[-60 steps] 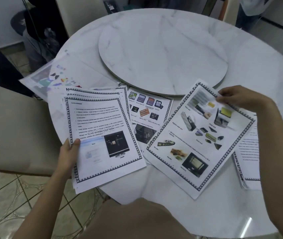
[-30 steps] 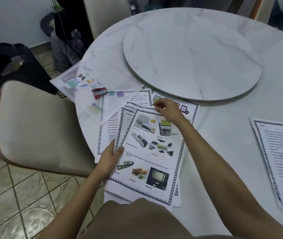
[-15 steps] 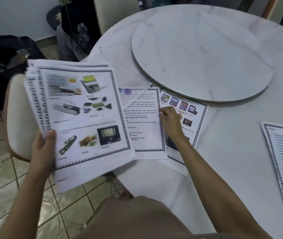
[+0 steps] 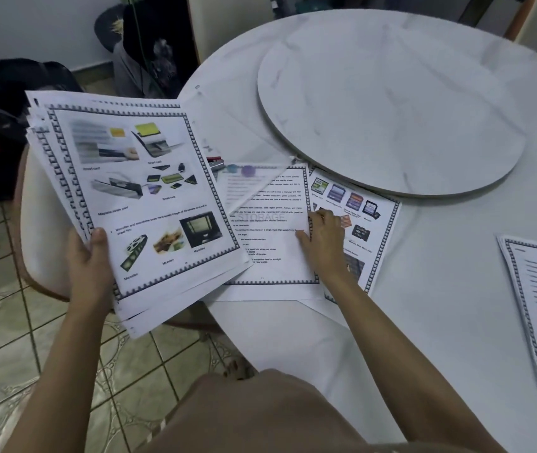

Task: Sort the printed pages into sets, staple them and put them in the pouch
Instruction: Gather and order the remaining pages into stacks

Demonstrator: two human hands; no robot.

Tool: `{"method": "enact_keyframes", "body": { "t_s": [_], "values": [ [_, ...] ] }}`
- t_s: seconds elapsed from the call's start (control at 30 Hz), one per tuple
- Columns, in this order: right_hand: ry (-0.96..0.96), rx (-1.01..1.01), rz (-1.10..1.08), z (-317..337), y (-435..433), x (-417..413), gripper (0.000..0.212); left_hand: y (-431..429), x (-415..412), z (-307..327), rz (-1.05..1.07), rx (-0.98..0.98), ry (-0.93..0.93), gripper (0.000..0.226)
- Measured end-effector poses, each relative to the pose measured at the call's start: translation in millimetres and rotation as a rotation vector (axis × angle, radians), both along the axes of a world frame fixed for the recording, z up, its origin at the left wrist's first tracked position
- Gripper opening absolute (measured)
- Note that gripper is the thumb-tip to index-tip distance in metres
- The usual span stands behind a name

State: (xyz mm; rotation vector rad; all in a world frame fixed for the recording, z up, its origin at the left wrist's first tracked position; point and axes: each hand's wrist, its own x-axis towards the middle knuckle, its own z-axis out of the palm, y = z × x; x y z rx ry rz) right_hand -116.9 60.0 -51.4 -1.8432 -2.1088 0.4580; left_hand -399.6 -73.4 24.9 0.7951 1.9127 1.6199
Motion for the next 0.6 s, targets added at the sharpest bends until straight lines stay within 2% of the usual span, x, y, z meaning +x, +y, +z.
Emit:
{"method": "enact_keyframes", "body": {
  "t_s": [0.1,0.23,0.37,0.43,0.5,0.6],
  "values": [
    [0.046,-0.038,-0.05,5,2,-5,0.047,0,-1,-1,0.007,-0.007,-0.005,0.019],
    [0.201,-0.155,-0.219,9,11,-11,0.05,0,1,1,0.024,-0.03,-0.023,0.022],
    [0.472,-0.206,-0.199,26,15,-9,0.021,0,4,2,0.029,-0.037,-0.011,0.022],
    [0.499,-0.188,-0.199,38,18,-3,0.011,0,0,0,0.037,-0.03,0.009,0.022],
    [0.495,-0.187,-0.226,50,22,12,0.017,-1,-4,-4,0.041,-0.008,0.019,0.019],
    [0.481,-0.203,-0.256,66,26,53,0.017,-1,-8,-12,0.042,-0.005,0.046,0.035]
  ]
}}
